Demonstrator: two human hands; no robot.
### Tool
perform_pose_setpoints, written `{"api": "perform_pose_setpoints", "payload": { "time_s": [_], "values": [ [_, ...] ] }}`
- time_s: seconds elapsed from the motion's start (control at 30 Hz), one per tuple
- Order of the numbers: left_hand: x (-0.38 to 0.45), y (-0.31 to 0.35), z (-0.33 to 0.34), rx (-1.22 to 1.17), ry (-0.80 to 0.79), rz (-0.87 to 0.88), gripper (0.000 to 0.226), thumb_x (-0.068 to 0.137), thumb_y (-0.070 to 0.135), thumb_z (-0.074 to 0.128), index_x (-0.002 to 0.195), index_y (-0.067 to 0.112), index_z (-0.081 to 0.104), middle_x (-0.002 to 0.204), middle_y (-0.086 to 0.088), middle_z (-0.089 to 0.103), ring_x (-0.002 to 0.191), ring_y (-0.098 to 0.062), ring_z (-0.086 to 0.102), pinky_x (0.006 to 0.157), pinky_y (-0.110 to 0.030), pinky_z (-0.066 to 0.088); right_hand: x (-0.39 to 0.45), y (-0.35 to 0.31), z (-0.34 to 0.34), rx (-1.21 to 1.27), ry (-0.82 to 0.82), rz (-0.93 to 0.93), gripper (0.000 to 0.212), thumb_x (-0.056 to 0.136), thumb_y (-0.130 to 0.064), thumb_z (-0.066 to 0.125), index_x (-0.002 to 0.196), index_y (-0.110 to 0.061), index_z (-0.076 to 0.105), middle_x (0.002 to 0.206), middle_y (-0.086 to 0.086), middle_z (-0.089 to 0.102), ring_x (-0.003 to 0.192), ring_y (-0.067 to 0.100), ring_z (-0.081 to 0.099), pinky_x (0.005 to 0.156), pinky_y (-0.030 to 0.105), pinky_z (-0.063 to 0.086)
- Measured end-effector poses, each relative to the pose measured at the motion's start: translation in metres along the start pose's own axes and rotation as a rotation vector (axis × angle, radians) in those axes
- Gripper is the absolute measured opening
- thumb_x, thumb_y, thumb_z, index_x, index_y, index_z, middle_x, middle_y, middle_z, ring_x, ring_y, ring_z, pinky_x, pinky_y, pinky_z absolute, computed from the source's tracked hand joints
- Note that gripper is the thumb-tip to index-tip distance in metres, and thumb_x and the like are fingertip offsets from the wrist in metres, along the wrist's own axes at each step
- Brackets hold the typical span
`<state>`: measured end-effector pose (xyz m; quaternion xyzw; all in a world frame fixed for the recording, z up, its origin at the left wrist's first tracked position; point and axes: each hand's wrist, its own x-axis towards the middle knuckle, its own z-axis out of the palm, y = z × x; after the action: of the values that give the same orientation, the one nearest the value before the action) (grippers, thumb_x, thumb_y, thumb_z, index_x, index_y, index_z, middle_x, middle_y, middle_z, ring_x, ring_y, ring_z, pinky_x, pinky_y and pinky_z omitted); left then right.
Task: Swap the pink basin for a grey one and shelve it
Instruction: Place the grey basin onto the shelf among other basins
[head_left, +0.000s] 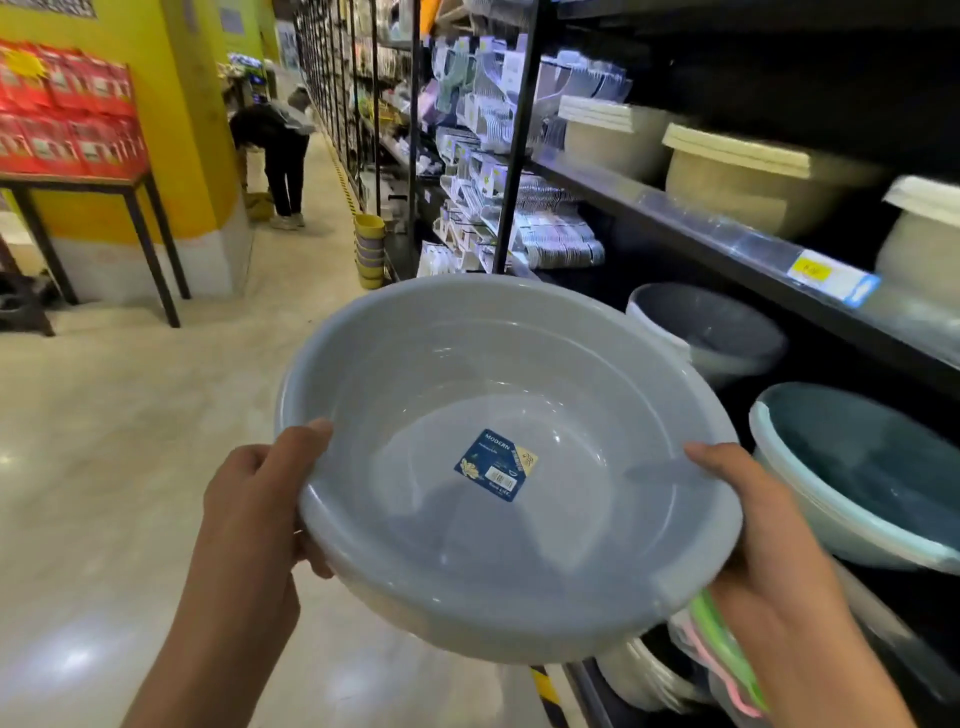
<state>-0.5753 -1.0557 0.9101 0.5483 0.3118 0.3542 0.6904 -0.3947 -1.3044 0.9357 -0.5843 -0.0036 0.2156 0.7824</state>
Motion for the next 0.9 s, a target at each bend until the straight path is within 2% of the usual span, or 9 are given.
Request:
{"api": "perform_pose_setpoints", "payload": {
  "time_s": [0.13,0.3,0.43,0.53,0.6,0.67,0.77,0.83,0.9],
  "values": [
    [0.004,0.014,0.0,0.023,-0.046,0.016,0.073,0.064,0.053,0.065,0.094,-0.013,0.063,0.053,-0.015,0.053,0.044,-0.031,0.047,0.035,-0.031,0.039,-0.005,-0.006,0.007,-0.001,0.003,-0.037,0.048,0.066,-0.031,0.079,0.113,-0.019,0.076,0.109,0.011,0.078,0.105,0.035,0.072,0.1,0.054,0.05],
    [0.023,0.019,0.008,0.03,-0.063,0.014,0.064,0.066,0.051,0.067,0.088,-0.009,0.065,0.048,-0.009,0.052,0.04,-0.027,0.048,0.033,-0.03,0.038,0.007,-0.008,0.01,0.001,0.049,-0.055,0.053,0.063,-0.032,0.08,0.113,-0.017,0.075,0.11,0.013,0.077,0.112,0.038,0.068,0.103,0.055,0.048],
    [0.055,0.016,0.028,0.031,-0.071,-0.005,0.073,0.066,0.051,0.068,0.091,-0.017,0.061,0.048,-0.012,0.05,0.039,-0.027,0.046,0.033,-0.029,0.037,0.036,-0.01,0.01,0.022,0.086,-0.053,0.055,0.062,-0.033,0.081,0.114,-0.015,0.075,0.112,0.014,0.077,0.11,0.035,0.069,0.101,0.052,0.05],
    [0.086,0.011,0.051,0.053,-0.068,-0.024,0.08,0.063,0.053,0.068,0.096,-0.018,0.059,0.049,-0.012,0.05,0.04,-0.028,0.046,0.033,-0.03,0.038,0.071,-0.015,0.012,0.017,0.093,-0.052,0.046,0.063,-0.033,0.079,0.107,-0.016,0.078,0.112,0.015,0.076,0.105,0.036,0.069,0.099,0.052,0.05],
    [0.11,0.007,0.068,0.064,-0.063,-0.025,0.082,0.06,0.054,0.068,0.101,-0.016,0.06,0.049,-0.011,0.05,0.04,-0.029,0.047,0.033,-0.03,0.038,0.097,-0.02,0.014,0.013,0.075,-0.053,0.027,0.064,-0.033,0.078,0.087,-0.021,0.082,0.1,0.013,0.077,0.093,0.036,0.068,0.089,0.048,0.052],
    [0.135,0.003,0.083,0.083,-0.055,-0.027,0.082,0.059,0.055,0.068,0.103,-0.013,0.061,0.051,-0.011,0.052,0.042,-0.03,0.048,0.034,-0.03,0.039,0.126,-0.025,0.017,0.015,0.064,-0.055,0.014,0.063,-0.035,0.077,0.072,-0.026,0.083,0.086,0.007,0.076,0.075,0.029,0.068,0.068,0.039,0.052],
    [0.174,-0.002,0.105,0.11,-0.043,-0.031,0.077,0.062,0.055,0.068,0.102,-0.01,0.062,0.055,-0.013,0.056,0.043,-0.031,0.052,0.036,-0.032,0.041,0.176,-0.034,0.021,0.002,0.069,-0.047,0.02,0.057,-0.039,0.077,0.074,-0.028,0.082,0.083,0.003,0.078,0.066,0.022,0.072,0.05,0.032,0.052],
    [0.198,-0.005,0.118,0.116,-0.026,-0.027,0.073,0.064,0.053,0.068,0.103,-0.008,0.062,0.056,-0.012,0.057,0.043,-0.03,0.054,0.036,-0.032,0.043,0.206,-0.036,0.026,0.024,0.072,-0.041,0.032,0.055,-0.038,0.078,0.084,-0.024,0.082,0.091,0.007,0.08,0.079,0.027,0.074,0.062,0.037,0.056],
    [0.222,-0.006,0.129,0.126,-0.026,-0.029,0.069,0.066,0.051,0.066,0.104,-0.007,0.063,0.057,-0.011,0.059,0.044,-0.028,0.055,0.036,-0.031,0.044,0.232,-0.038,0.032,0.038,0.06,-0.052,0.034,0.057,-0.037,0.079,0.088,-0.023,0.083,0.097,0.008,0.08,0.084,0.026,0.076,0.071,0.039,0.057]
  ]
}}
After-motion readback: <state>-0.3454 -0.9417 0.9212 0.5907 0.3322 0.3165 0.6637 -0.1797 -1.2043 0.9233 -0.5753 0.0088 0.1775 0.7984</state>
